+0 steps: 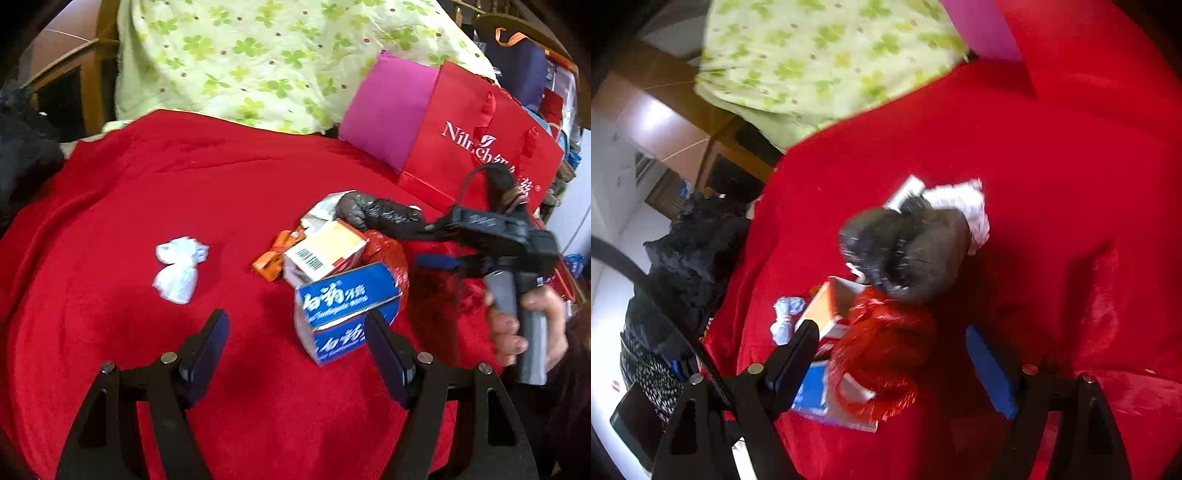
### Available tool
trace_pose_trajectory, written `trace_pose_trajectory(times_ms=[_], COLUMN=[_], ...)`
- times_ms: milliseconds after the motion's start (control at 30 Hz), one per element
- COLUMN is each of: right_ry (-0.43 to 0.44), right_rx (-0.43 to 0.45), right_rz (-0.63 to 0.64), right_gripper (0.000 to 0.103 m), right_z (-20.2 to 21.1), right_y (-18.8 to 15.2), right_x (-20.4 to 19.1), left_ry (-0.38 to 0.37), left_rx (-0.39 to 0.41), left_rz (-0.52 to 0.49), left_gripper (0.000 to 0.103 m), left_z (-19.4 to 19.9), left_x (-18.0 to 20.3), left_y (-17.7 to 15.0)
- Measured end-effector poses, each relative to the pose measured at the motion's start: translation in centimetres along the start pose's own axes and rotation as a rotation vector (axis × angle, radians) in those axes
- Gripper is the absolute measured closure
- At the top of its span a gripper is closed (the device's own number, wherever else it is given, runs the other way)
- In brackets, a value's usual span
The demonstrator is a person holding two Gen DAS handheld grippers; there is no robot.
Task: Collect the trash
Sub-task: 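Move both open tools back to the trash on the cloth, then grasp the blue toothpaste box with the left tool while the right tool grasps a red bag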
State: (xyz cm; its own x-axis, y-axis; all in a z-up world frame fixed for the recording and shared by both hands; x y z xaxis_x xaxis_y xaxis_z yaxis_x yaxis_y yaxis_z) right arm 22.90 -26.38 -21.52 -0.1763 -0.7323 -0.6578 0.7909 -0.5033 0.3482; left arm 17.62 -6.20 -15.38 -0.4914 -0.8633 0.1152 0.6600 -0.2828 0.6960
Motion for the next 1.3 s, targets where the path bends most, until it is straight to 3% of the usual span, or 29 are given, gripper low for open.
trace_pose_trajectory(times_ms=[167,233,267,300,533,867,1000,1133,1300], right_ry=[-0.012,-0.035,-0.040,-0.040,-0.007,0.006,0.073,0.213,0.305], right_rx=[-0.002,-0.008,-0.027,-0.039,-0.013,0.035,0.067,0.148,0.267], right_rz=[0.053,0.081,0.097,0.102,0.087,0.045,0.027,0.071,0.130], right_gripper=[0.020,0.029,0.046,0.049,0.052,0.052,0.052,0.052,0.052], right_z=[-1.1,-1.4,-1.7,-1.8,-0.3,2.9,5.4,9.7,14.5], right_y=[0.1,-0.2,-0.3,-0.5,-0.5,-0.1,0.0,0.2,0.5], right_x=[-0.6,-0.8,-0.9,-0.8,-0.5,1.0,1.8,0.6,-0.2], left_ry=[-0.101,-0.142,-0.160,-0.172,-0.227,-0.302,-0.250,-0.181,-0.110], left_rx=[-0.027,-0.033,-0.039,-0.044,-0.093,-0.108,-0.082,-0.088,-0.085], left_rz=[-0.029,-0.034,-0.039,-0.043,-0.113,-0.240,-0.247,-0.212,-0.220], left_gripper=[0.027,0.027,0.027,0.027,0.027,0.027,0.027,0.027,0.027], left_z=[-2.9,-4.0,-4.5,-4.9,-6.4,-2.5,-1.3,-2.0,-3.6], left_x=[1.1,1.6,1.9,2.1,4.6,9.1,8.4,7.1,7.8], left_y=[1.2,1.6,1.7,1.7,0.6,-3.4,-3.0,-2.0,-1.4])
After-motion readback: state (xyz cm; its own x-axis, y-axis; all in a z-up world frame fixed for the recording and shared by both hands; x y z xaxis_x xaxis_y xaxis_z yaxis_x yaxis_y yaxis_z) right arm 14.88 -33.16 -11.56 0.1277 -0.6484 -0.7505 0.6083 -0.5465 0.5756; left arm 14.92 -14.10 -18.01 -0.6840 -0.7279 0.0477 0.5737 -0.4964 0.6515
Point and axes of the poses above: each gripper's, at about its wrist camera, not at the fingertips, and z roughly against the way its jaws point, x to its right, y to its top, the point moved 7 cm from there along -z, roughly the way its jaws point, and after that the axes turned 3 degrees about -z, right-handed, at the moved point
